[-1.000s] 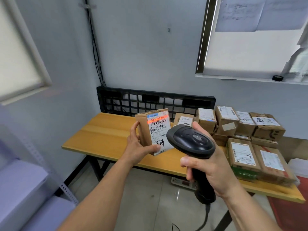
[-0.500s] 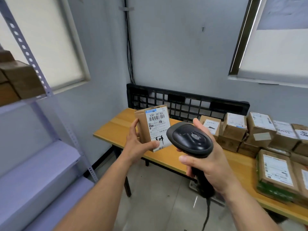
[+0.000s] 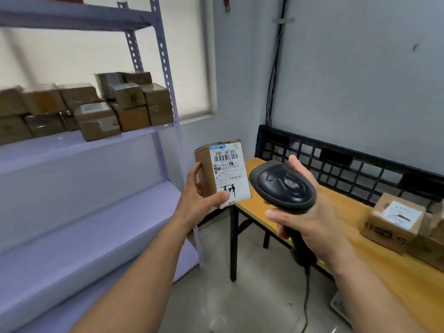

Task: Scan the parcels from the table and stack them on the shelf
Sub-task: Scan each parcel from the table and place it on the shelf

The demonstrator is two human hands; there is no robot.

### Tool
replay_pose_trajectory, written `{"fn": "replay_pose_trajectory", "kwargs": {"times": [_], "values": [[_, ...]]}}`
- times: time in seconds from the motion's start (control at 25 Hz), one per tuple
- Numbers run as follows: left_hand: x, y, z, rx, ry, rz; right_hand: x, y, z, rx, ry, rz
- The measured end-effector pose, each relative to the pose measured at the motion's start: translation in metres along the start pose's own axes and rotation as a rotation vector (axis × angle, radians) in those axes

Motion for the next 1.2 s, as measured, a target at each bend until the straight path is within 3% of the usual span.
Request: {"fn": "replay_pose_trajectory", "kwargs": {"times": [0.64,1.08,1.2], "values": [[-0.012,-0.349,0.072,0.447,0.011,-0.025,0.007,0.269,0.161,-0.185,-0.086,0.055],[-0.045,-0.475,0.146,0.595,-0.163,0.067,0.025,0.381,0.236,-0.217,-0.098,0.026],[-0.04,-0.484,0.16,0.614,-0.122,0.146,0.027,0.393,0.245,-0.215,-0.094,0.004]]}}
Point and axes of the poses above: each hand's wrist, its own z-axis towards the middle knuckle, its own y-axis out of the palm, x = y × z, the point moved 9 cm from there along z, towards the middle knuckle, and after that the axes turned 7 degrees about -y, right-handed, at the moved point
